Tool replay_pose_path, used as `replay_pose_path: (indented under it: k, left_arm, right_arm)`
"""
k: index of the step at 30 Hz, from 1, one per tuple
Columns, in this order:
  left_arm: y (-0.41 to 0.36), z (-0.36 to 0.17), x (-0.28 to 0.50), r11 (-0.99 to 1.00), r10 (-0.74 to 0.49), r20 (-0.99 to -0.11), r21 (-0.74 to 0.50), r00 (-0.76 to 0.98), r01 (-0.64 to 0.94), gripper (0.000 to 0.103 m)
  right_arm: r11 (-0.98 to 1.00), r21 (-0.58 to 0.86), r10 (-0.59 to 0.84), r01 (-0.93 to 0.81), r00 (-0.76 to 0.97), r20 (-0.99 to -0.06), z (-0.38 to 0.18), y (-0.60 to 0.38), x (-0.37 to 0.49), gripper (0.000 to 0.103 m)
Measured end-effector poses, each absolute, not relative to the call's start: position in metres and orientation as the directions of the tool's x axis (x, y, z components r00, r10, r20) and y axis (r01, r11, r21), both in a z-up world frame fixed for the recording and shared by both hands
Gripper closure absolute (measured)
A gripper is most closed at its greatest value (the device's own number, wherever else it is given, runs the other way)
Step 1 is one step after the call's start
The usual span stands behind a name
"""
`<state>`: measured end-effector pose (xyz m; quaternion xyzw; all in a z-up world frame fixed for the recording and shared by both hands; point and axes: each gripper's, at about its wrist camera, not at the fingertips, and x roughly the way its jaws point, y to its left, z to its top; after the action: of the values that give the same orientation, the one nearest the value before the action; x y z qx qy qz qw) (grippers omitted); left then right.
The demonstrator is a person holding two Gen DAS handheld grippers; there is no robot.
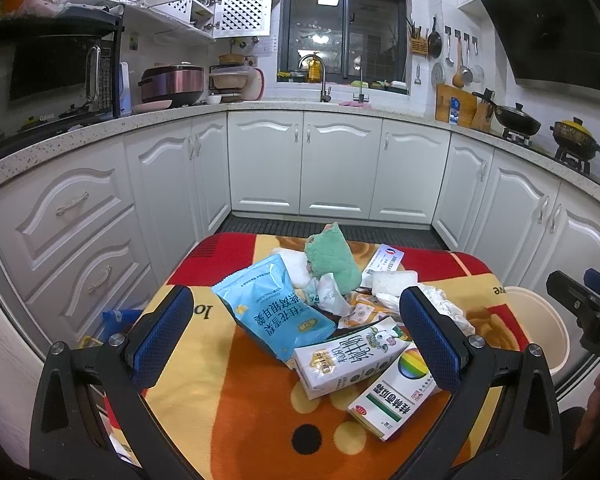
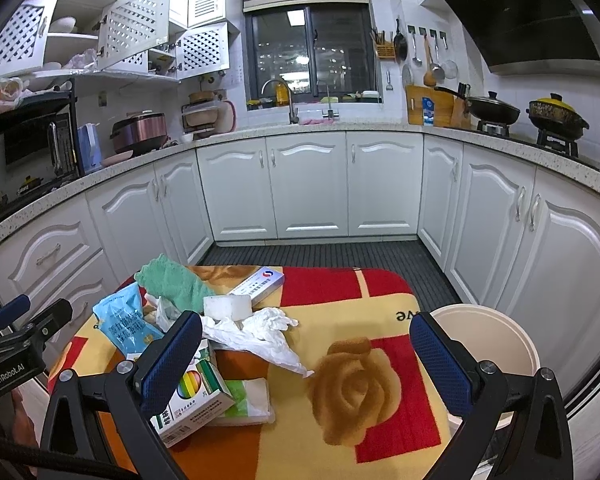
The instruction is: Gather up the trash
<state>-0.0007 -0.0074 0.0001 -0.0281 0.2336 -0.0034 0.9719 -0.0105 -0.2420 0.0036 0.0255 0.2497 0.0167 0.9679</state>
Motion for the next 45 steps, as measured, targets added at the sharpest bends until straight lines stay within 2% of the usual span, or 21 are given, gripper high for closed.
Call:
replay_pose_path:
  k: [45]
  left_arm:
    - [-0.005, -0.010, 0.008, 0.997, -0.032, -0.485, -0.077, 0.874, -0.006, 0.001]
  right_arm:
    - [0.998, 0.049, 0.048, -0.026, 0.852, -0.522, -0.008, -0.237, 0.000, 0.000]
